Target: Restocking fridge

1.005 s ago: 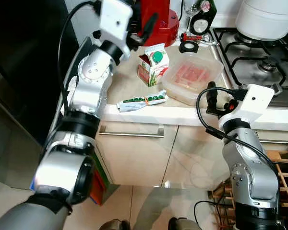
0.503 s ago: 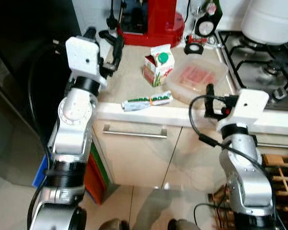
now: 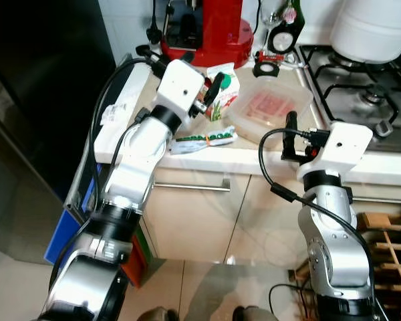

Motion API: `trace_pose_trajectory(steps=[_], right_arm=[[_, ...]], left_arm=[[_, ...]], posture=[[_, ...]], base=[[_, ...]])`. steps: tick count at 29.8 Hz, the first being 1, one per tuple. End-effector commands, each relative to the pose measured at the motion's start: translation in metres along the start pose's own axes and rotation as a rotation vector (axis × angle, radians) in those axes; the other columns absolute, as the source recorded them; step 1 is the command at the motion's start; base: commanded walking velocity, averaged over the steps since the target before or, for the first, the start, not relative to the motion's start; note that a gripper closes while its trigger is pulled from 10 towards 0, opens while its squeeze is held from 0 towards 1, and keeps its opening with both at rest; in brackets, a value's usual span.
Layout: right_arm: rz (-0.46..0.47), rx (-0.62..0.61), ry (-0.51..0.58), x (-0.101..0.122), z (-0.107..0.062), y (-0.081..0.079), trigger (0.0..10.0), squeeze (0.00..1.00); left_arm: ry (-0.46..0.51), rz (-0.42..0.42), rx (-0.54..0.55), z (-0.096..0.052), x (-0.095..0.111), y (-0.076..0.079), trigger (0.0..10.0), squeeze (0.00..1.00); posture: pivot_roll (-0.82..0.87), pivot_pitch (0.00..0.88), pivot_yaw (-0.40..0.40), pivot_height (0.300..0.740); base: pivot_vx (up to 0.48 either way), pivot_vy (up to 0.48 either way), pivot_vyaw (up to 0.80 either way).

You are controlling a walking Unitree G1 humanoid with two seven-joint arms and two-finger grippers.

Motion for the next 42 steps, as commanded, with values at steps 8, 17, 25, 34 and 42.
trace_pose_trajectory(steps=[8,17,25,34,42], right_arm=[[0.013,-0.004,-0.011,0.002,-0.009,0.001,10.0,0.0],[-0.017,-0.016,-0.029,0.002,-0.025,0.011,10.0,0.0],[-0.039,-0.018,-0.044,0.003,-0.031,0.017,10.0,0.0],[-0.055,-0.01,-0.071,0.002,-0.037,0.021,10.0,0.0],[-0.057,-0.001,-0.096,0.0,-0.04,0.021,10.0,0.0]], left_arm=[[-0.045,0.048,-0.077,0.022,-0.01,0.004,10.0,0.0],[0.004,0.061,-0.139,0.041,0.005,0.013,10.0,0.0],[-0.054,0.009,-0.106,0.043,-0.009,0.013,10.0,0.0],[-0.094,0.019,-0.056,0.043,-0.016,0.006,10.0,0.0],[-0.092,0.004,-0.017,0.044,-0.014,-0.001,10.0,0.0]], posture=[[-0.22,0.077,0.053,0.74],[-0.27,0.123,0.063,0.74],[-0.3,0.147,0.054,0.74],[-0.31,0.168,0.045,0.74],[-0.3,0.178,0.04,0.74]], base=[[0.0,0.0,0.0],[0.0,0.0,0.0],[0.0,0.0,0.0],[0.0,0.0,0.0],[0.0,0.0,0.0]])
Point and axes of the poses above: a point about 5 cm out from each wrist's last joint towards the gripper, its own z axis pointing out of the wrist towards the gripper, its own x axis along the axis of the wrist's last joint, y = z × x, the point moved 2 cm from there along z, pointing out of the wrist towards the gripper, and after that the axes turned 12 degrees about -z, right-handed, at the moved point
